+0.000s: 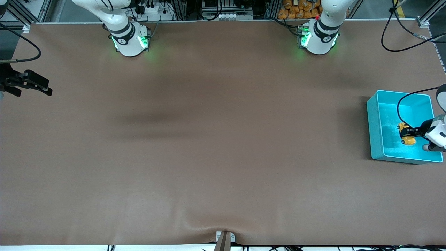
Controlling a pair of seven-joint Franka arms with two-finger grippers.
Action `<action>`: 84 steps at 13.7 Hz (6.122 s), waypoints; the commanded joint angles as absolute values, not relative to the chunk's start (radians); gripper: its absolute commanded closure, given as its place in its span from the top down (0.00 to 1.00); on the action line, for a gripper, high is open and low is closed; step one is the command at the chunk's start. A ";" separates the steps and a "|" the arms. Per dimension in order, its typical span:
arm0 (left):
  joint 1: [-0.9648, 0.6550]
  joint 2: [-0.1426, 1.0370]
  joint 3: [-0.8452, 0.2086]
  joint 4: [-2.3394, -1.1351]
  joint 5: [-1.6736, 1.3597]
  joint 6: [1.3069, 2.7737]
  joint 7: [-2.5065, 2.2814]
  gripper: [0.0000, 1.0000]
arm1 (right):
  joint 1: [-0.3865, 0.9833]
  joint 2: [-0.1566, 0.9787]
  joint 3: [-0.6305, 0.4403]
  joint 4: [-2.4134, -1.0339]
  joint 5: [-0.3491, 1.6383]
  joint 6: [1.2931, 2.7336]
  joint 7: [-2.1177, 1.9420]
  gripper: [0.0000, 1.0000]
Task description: Wind and store yellow beetle car
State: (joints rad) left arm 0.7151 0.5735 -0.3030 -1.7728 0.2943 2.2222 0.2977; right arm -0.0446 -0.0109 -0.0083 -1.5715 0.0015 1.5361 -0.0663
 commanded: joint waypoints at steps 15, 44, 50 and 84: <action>0.718 0.479 -0.382 -1.773 0.379 2.194 0.276 1.00 | -0.044 -0.009 -0.002 -1.549 -0.009 1.529 -0.049 1.00; -0.048 -0.029 -0.086 -1.611 0.040 1.533 -0.084 1.00 | -0.046 -0.005 0.000 -1.551 -0.003 1.531 -0.048 1.00; -0.084 -0.058 -0.040 -1.569 0.002 1.454 -0.065 1.00 | -0.048 -0.005 0.000 -1.551 -0.003 1.529 -0.048 1.00; -0.063 -0.043 -0.032 -1.520 -0.012 1.448 -0.083 1.00 | -0.048 -0.003 0.000 -1.552 -0.003 1.529 -0.048 1.00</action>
